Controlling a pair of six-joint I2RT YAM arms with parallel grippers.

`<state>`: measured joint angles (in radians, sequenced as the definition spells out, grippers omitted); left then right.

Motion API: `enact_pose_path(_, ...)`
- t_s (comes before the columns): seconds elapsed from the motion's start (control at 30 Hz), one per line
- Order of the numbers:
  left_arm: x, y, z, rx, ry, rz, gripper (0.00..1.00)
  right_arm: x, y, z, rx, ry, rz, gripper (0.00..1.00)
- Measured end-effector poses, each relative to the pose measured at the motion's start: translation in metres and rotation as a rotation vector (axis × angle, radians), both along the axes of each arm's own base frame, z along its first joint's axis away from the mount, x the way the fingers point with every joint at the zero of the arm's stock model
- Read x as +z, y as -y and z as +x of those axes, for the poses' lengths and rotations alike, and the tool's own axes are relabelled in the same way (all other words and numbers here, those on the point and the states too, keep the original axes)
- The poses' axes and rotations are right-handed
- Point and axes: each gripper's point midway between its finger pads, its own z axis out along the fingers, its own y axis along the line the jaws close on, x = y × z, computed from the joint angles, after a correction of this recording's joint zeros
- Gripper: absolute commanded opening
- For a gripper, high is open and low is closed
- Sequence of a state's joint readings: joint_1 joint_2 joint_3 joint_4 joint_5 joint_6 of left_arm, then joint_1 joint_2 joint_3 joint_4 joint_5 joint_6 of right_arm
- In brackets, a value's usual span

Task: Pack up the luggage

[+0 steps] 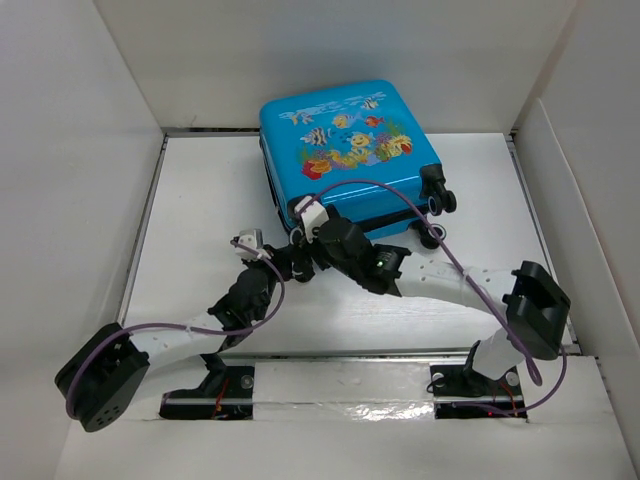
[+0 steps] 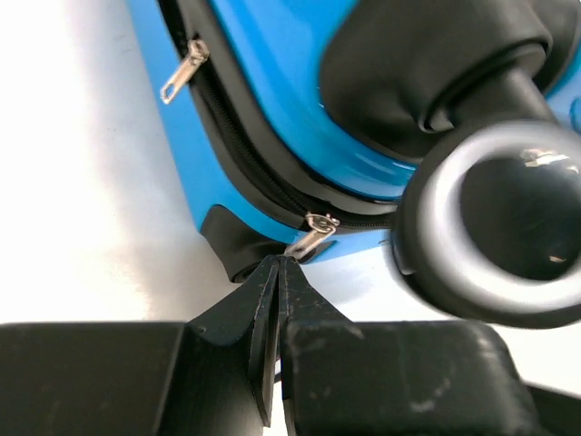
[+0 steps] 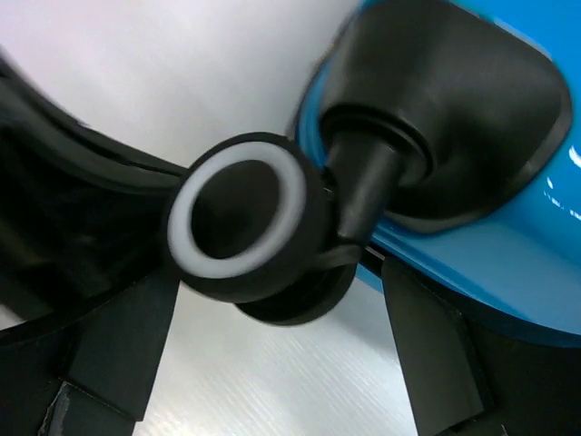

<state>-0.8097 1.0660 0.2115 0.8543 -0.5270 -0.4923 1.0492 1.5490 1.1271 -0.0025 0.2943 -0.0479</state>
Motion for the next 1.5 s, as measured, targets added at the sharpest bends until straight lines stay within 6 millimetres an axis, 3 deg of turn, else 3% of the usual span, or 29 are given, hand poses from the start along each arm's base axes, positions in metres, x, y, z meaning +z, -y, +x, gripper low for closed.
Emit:
enact_pose_path(0.17, -0.003, 0.000, -0.006, -0.019, -0.020, -0.045, 0.00, -0.014, 0.010, 0.016, -0.112, 0.007, -0.059, 0.94)
enact_pose_path(0.3, -0.010, 0.004, -0.011, -0.053, -0.043, -0.054, 0.00, -0.012, 0.013, 0.023, -0.162, 0.024, -0.056, 0.99)
enact_pose_path(0.5, -0.019, 0.006, -0.016, -0.073, -0.069, -0.062, 0.00, -0.003, -0.004, 0.019, -0.098, 0.012, 0.011, 1.00)
enact_pose_path(0.6, -0.020, 0.007, -0.017, -0.079, -0.075, -0.066, 0.00, 0.002, -0.011, 0.019, -0.076, 0.003, 0.062, 0.76)
enact_pose_path(0.63, -0.020, 0.008, -0.017, -0.082, -0.075, -0.068, 0.00, 0.004, -0.011, 0.021, -0.080, 0.003, 0.074, 0.51)
enact_pose_path(0.7, -0.020, 0.009, -0.017, -0.085, -0.076, -0.071, 0.00, 0.011, -0.010, 0.026, -0.118, -0.001, 0.121, 0.31)
enact_pose_path(0.77, -0.020, 0.009, -0.017, -0.086, -0.074, -0.074, 0.00, 0.023, -0.002, 0.031, -0.191, 0.014, 0.159, 0.15)
enact_pose_path(0.87, -0.018, 0.011, -0.017, -0.095, -0.069, -0.079, 0.02, 0.022, 0.011, 0.035, -0.229, 0.038, 0.106, 0.02)
enact_pose_path(0.93, -0.017, 0.013, -0.017, -0.105, -0.065, -0.078, 0.06, 0.024, 0.015, 0.037, -0.235, 0.059, 0.063, 0.03)
enact_pose_path(1.03, -0.018, 0.017, -0.016, -0.120, -0.066, -0.074, 0.09, 0.025, 0.019, 0.038, -0.235, 0.071, 0.009, 0.42)
enact_pose_path(1.07, -0.019, 0.019, -0.016, -0.128, -0.068, -0.072, 0.09, 0.024, 0.019, 0.037, -0.233, 0.069, -0.003, 0.66)
enact_pose_path(1.13, -0.018, 0.024, -0.015, -0.139, -0.069, -0.071, 0.10, 0.020, 0.019, 0.035, -0.215, 0.064, -0.022, 0.77)
enact_pose_path(1.4, -0.013, 0.032, -0.012, -0.165, -0.059, -0.077, 0.12, -0.002, 0.022, 0.027, -0.181, 0.030, -0.070, 0.74)
enact_pose_path(1.43, -0.013, 0.032, -0.012, -0.165, -0.058, -0.076, 0.13, -0.002, 0.022, 0.027, -0.181, 0.030, -0.069, 0.66)
enact_pose_path(1.5, -0.013, 0.032, -0.012, -0.166, -0.057, -0.075, 0.16, -0.002, 0.023, 0.027, -0.184, 0.031, -0.071, 0.39)
